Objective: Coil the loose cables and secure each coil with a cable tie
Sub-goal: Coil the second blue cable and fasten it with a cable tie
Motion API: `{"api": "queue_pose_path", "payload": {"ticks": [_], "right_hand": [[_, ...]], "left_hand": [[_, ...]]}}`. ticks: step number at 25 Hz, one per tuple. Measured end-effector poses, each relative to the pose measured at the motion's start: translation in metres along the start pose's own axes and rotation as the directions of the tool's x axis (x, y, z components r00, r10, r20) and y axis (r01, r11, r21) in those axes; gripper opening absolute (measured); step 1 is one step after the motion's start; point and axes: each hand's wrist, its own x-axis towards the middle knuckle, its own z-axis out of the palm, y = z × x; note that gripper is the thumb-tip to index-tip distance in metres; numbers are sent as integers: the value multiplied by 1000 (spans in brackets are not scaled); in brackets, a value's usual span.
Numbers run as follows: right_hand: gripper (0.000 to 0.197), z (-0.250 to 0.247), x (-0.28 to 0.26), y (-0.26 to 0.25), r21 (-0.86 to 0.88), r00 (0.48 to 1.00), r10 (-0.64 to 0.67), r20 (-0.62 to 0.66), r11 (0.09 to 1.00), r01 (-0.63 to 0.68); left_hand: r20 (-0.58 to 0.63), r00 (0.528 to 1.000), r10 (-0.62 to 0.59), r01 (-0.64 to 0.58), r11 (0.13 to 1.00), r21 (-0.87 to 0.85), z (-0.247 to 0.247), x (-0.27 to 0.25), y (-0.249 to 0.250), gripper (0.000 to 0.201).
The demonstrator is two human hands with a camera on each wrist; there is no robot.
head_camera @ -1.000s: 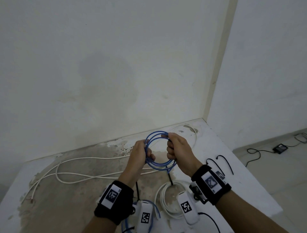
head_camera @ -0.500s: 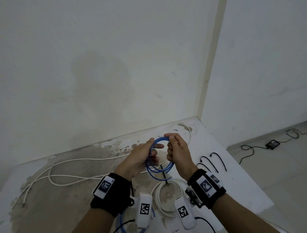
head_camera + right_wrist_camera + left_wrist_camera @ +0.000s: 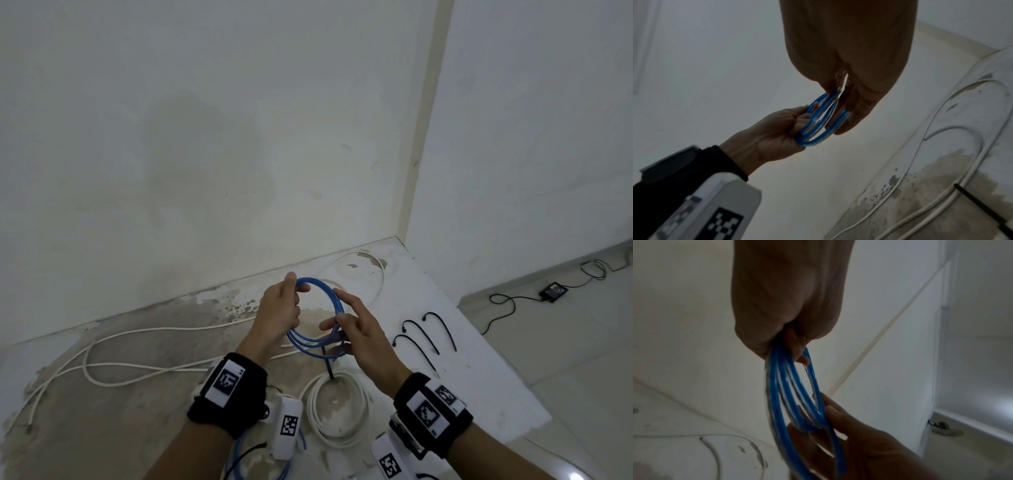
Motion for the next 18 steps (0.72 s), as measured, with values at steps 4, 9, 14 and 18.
{"api": "queue_pose_path", "payload": {"ticks": [4, 9, 14, 18], "right_hand": [[32, -17, 1, 0, -28, 999, 36, 38, 999, -35], [21, -83, 22, 33, -185, 989, 135, -54, 972, -142], [29, -160, 63, 113, -842, 958, 278, -71, 499, -207], [43, -168, 76, 152, -982, 939, 343, 31, 185, -35]], "left_hand": [[-10, 985, 172, -162, 946, 282, 3, 10, -6, 38], [107, 985, 135, -165, 925, 343, 3, 18, -15, 40], [161, 983, 87, -141, 919, 367, 2, 17, -33, 41], [137, 990, 40, -90, 917, 388, -3, 14, -43, 41]]}}
